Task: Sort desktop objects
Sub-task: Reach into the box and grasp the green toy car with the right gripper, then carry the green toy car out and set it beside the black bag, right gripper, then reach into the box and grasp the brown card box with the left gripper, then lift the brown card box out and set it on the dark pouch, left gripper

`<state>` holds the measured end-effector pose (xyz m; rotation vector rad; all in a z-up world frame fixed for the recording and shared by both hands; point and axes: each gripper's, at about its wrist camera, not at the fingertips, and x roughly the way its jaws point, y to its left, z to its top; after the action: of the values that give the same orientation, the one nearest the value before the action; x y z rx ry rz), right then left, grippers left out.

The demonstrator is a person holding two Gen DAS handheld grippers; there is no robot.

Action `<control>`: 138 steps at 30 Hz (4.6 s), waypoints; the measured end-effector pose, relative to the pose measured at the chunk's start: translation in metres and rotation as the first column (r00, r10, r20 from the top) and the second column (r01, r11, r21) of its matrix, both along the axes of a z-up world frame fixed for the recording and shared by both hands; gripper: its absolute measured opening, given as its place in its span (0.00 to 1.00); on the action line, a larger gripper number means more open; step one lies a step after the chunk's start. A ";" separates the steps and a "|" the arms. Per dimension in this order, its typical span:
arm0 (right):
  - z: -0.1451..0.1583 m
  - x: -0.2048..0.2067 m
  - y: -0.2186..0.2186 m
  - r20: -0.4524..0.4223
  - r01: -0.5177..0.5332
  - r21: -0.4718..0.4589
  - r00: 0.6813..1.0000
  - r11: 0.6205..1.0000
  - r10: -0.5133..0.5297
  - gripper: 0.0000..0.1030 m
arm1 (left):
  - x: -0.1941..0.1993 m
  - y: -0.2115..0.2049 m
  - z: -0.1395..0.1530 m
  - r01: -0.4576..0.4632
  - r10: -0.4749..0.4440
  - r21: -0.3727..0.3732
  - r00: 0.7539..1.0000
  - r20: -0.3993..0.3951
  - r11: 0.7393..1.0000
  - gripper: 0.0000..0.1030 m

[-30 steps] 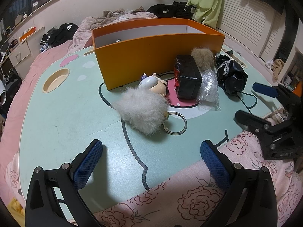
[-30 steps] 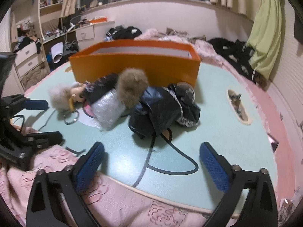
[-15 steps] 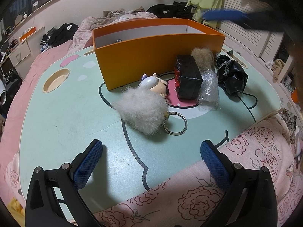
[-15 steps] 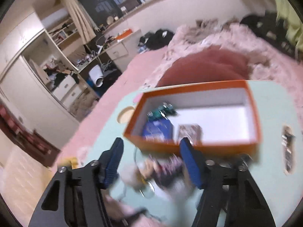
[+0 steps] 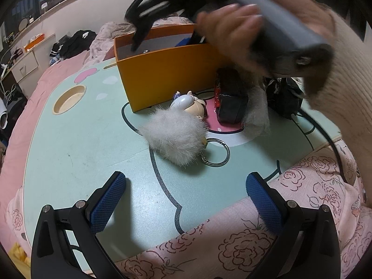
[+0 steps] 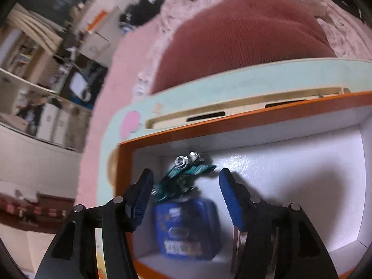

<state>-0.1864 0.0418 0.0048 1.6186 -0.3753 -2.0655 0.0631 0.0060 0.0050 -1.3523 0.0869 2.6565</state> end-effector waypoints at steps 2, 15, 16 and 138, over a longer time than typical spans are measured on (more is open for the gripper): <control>0.000 -0.002 -0.007 -0.017 0.002 0.027 1.000 1.000 -0.002 0.63 | -0.001 0.001 0.000 0.000 0.000 0.002 1.000 -0.002 1.000 1.00; -0.009 0.008 0.007 -0.028 0.002 -0.068 1.000 0.998 -0.004 0.25 | 0.000 0.001 -0.001 0.001 -0.001 0.006 1.000 -0.010 1.000 1.00; -0.008 0.009 0.010 -0.028 0.006 -0.080 1.000 0.997 -0.009 0.25 | 0.000 0.001 -0.001 0.001 -0.001 0.006 1.000 -0.010 1.000 1.00; -0.027 0.262 0.147 -0.549 0.091 0.318 0.829 0.944 0.105 1.00 | -0.087 0.019 0.096 0.116 -0.112 0.340 0.993 -0.030 0.933 0.57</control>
<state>0.0755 0.1889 -0.0226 1.0721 0.2000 -2.5736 -0.0240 0.0251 0.1012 -1.1819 -0.2740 2.4375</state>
